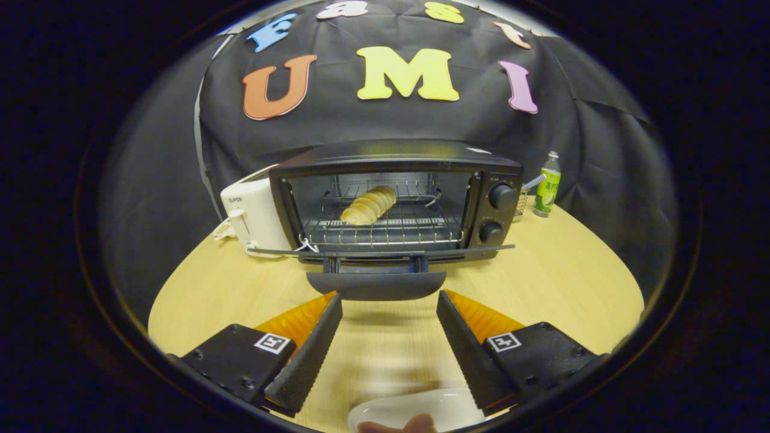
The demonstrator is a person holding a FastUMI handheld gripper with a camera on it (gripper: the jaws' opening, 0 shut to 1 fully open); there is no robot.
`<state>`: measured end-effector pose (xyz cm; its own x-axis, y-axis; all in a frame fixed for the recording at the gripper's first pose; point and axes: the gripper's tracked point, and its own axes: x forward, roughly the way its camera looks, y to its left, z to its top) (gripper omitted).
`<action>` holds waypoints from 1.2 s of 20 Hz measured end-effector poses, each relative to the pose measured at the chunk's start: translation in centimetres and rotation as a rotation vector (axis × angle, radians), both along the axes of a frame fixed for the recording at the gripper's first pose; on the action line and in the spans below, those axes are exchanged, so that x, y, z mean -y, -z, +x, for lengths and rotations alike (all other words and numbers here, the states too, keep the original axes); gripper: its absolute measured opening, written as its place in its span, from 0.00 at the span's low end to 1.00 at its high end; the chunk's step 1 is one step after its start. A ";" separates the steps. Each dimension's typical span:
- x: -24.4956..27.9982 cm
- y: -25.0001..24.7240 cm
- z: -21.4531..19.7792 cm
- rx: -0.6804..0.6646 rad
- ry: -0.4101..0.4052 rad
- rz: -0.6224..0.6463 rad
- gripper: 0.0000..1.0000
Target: Open the toaster oven, put the food inside, and close the toaster oven door.
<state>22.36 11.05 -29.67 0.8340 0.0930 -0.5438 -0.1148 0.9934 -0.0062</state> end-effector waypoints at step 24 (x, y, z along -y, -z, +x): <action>0.6 -31.3 -25.6 0.575 -0.047 0.068 1.00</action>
